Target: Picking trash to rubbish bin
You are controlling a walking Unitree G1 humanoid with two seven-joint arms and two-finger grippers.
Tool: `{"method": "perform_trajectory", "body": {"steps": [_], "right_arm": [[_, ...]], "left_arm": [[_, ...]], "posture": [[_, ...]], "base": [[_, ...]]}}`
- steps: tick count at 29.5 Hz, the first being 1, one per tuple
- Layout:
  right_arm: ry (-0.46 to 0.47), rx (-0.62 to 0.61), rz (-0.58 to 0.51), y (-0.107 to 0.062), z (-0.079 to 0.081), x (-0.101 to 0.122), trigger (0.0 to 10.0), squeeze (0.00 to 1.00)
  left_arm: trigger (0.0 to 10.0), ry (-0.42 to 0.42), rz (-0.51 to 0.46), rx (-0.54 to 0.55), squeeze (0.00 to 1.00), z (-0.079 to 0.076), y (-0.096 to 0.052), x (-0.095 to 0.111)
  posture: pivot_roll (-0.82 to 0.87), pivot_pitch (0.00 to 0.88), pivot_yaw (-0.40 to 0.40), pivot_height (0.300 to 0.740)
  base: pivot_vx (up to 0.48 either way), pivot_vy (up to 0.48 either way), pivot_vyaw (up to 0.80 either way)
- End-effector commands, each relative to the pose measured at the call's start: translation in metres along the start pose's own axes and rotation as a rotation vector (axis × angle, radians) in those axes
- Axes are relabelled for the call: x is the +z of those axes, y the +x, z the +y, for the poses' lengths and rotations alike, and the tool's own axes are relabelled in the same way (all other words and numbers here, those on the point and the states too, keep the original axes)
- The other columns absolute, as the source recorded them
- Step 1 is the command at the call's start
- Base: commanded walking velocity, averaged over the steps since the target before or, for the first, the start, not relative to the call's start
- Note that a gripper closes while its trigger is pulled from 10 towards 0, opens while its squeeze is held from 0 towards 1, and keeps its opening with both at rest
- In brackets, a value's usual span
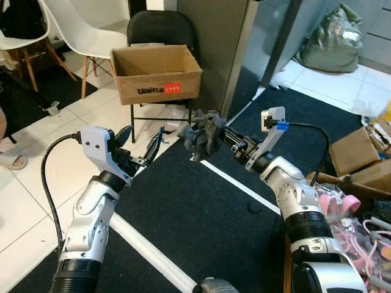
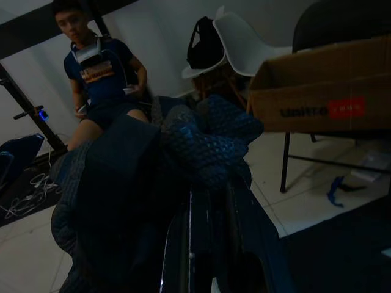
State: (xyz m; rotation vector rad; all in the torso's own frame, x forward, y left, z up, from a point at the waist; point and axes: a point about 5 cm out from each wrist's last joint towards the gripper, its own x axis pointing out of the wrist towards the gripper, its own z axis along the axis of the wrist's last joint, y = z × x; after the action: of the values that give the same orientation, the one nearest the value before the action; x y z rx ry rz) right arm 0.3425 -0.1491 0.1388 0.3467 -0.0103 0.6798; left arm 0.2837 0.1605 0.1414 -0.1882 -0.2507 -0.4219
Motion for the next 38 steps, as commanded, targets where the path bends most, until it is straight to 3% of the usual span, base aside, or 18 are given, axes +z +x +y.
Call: {"method": "perform_trajectory", "body": {"steps": [1, 27, 38], "right_arm": [[-0.014, 0.004, -0.014, 0.0004, 0.0005, 0.0033, 10.0, 0.0], [-0.019, 0.0, -0.006, 0.001, 0.0004, 0.0028, 10.0, 0.0], [-0.016, -0.001, -0.002, 0.0013, 0.0004, 0.0022, 10.0, 0.0]], "left_arm": [[10.0, -0.022, 0.002, -0.006, 0.0, -0.0029, -0.0007, -0.0013], [10.0, -0.045, 0.001, -0.029, 0.0, -0.0056, 0.0001, -0.0009], [10.0, -0.051, 0.001, -0.035, 0.0, -0.007, 0.0004, -0.0014]], "posture": [[-0.03, 0.0, -0.013, 0.74], [-0.03, 0.0, -0.013, 0.74], [-0.03, 0.0, -0.013, 0.74]], "base": [[0.337, 0.0, 0.0], [0.344, 0.0, 0.0], [0.351, 0.0, -0.72]]}}
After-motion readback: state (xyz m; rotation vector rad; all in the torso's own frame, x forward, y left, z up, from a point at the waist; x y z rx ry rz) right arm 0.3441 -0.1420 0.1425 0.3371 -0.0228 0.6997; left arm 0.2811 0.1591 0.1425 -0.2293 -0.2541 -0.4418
